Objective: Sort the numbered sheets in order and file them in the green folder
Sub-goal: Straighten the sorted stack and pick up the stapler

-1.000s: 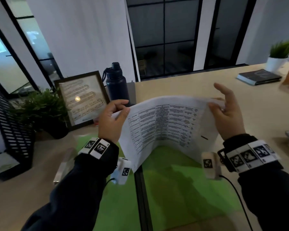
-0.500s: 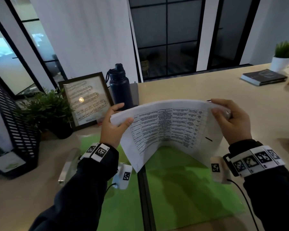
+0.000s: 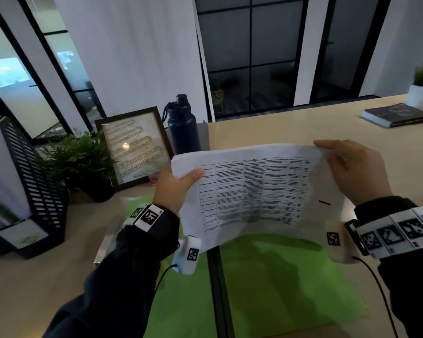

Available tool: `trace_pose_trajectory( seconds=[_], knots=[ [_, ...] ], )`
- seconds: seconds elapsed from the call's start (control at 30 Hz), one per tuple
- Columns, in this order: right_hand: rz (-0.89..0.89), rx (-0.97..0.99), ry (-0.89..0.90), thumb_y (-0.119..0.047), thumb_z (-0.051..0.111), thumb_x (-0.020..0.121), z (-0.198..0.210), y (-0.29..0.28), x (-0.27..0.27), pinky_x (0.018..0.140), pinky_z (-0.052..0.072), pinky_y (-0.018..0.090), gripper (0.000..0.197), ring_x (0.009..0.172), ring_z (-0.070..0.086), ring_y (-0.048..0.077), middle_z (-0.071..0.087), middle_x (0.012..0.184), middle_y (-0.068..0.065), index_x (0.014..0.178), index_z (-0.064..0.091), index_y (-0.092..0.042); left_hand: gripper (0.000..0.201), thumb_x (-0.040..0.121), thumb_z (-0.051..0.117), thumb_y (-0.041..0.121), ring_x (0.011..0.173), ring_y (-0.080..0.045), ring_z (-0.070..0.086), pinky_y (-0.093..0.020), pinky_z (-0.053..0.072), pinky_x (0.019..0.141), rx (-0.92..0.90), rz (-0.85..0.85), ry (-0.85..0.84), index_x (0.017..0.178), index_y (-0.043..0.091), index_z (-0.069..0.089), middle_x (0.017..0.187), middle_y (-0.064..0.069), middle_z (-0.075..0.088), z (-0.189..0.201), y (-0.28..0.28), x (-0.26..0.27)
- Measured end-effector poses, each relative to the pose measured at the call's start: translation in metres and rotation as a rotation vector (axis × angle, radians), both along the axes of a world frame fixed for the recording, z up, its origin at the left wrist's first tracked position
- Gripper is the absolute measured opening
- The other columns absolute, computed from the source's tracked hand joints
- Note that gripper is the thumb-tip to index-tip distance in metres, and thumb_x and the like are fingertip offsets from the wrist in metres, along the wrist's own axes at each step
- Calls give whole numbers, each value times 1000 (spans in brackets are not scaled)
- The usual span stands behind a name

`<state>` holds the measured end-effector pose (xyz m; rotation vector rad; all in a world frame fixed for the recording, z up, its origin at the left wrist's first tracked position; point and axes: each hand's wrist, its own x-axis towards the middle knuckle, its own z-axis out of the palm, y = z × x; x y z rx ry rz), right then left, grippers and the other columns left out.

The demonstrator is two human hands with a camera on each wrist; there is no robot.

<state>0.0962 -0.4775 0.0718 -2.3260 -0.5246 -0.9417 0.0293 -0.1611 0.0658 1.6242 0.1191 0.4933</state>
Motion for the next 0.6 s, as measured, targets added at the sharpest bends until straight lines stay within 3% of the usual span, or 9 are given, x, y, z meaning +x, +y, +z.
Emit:
trace_pose_trajectory(
  seconds=[0.07, 0.13, 0.17, 0.23, 0.33, 0.37, 0.43, 0.5, 0.6],
  knots=[
    [-100, -69, 24, -12, 41, 85, 6, 1, 4, 62, 39, 32, 39, 76, 57, 38, 64, 84, 19, 113, 68, -11, 15, 79, 70, 16, 92, -25, 69, -44, 54, 86, -11, -47, 19, 94, 11, 70, 98, -11, 72, 9, -1, -1],
    [-165, -126, 88, -19, 35, 83, 11, 0, 9, 70, 45, 38, 46, 85, 54, 39, 64, 97, 19, 119, 63, -12, 20, 80, 68, 13, 97, -29, 68, -46, 52, 89, -87, -97, 35, 99, 8, 68, 103, -15, 71, 12, -1, -2],
    [-180, -71, 167, -22, 37, 85, 11, 1, 12, 79, 47, 42, 47, 93, 54, 38, 62, 108, 16, 128, 56, -15, 21, 80, 68, 11, 98, -31, 67, -47, 52, 90, -145, -106, 40, 101, 7, 67, 105, -16, 70, 11, 0, -4],
    [-85, 271, 428, -15, 56, 88, 7, 6, 12, 93, 45, 43, 62, 104, 55, 34, 55, 115, 11, 143, 30, -24, 25, 80, 67, 10, 103, -35, 64, -48, 51, 91, -271, -143, 35, 105, 4, 66, 110, -19, 67, 5, 2, -6],
    [140, 716, 758, -5, 66, 83, -11, 17, 11, 95, 42, 47, 90, 99, 56, 28, 53, 125, 15, 149, 9, -29, 18, 89, 55, 9, 93, -29, 68, -39, 57, 77, -483, -165, 87, 104, 1, 64, 99, -15, 71, -7, 10, -8],
    [158, 733, 869, -5, 65, 84, -20, 20, 12, 95, 39, 48, 90, 99, 56, 27, 52, 130, 18, 149, 9, -29, 18, 90, 55, 12, 88, -26, 70, -36, 58, 72, -549, -125, 133, 103, 3, 64, 96, -13, 72, -16, 14, -7],
    [133, 632, 1031, -9, 64, 86, -36, 29, 11, 98, 38, 50, 82, 105, 53, 28, 52, 130, 18, 149, 14, -25, 30, 87, 63, 21, 98, -26, 67, -38, 55, 81, -629, 10, 247, 112, 5, 63, 109, -16, 68, -38, 23, -5],
    [108, 515, 1180, -17, 64, 88, -50, 38, 6, 86, 47, 46, 65, 96, 54, 31, 57, 112, 15, 142, 29, -19, 35, 86, 65, 20, 105, -30, 63, -41, 50, 88, -637, 194, 372, 117, 4, 61, 116, -16, 65, -62, 31, -5],
    [139, 353, 1516, -33, 57, 91, -61, 52, -18, 53, 50, 28, 41, 62, 61, 28, 65, 85, 18, 118, 49, -3, 33, 86, 64, 10, 101, -30, 61, -38, 48, 78, -581, 272, 525, 117, -1, 60, 118, -18, 63, -85, 33, -10]
  ],
)
